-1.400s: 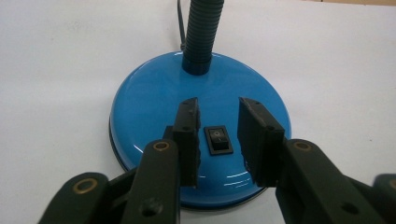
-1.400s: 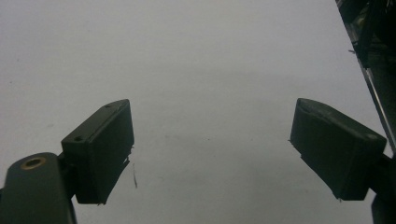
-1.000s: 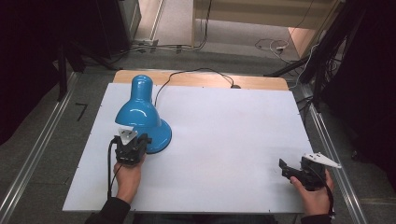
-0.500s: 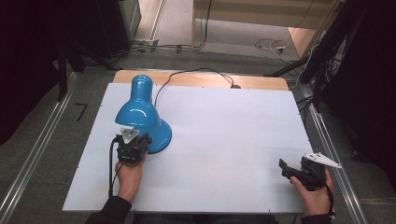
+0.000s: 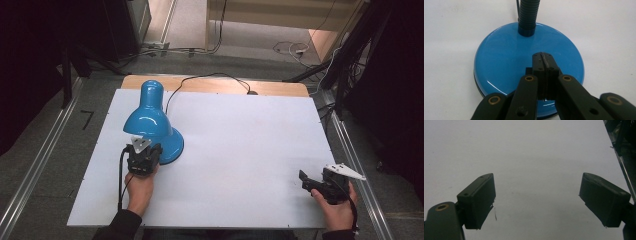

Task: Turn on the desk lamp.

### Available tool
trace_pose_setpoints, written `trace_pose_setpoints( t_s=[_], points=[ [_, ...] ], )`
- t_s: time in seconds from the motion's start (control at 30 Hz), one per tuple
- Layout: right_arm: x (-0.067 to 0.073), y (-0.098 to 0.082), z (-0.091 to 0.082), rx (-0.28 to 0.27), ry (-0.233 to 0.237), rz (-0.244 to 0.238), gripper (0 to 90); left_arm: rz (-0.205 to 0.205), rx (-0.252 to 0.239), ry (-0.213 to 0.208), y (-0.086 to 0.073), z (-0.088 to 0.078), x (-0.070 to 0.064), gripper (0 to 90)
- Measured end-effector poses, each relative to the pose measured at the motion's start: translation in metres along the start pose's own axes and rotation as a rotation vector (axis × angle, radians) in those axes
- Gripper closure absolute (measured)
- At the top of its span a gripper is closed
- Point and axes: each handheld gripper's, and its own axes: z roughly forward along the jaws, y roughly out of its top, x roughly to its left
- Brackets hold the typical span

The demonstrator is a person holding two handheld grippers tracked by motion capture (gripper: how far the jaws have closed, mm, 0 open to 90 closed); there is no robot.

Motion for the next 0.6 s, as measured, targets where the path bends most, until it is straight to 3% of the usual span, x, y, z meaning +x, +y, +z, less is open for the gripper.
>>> trace_pose_setpoints(
  t_s=[0.6],
  points=[
    [-0.0013,-0.0003,-0.0004,0.000,0.001,0.004,11.9,-0.002,0.003,-0.001,-0.0028,0.0010,0.0002,90.0]
  ],
)
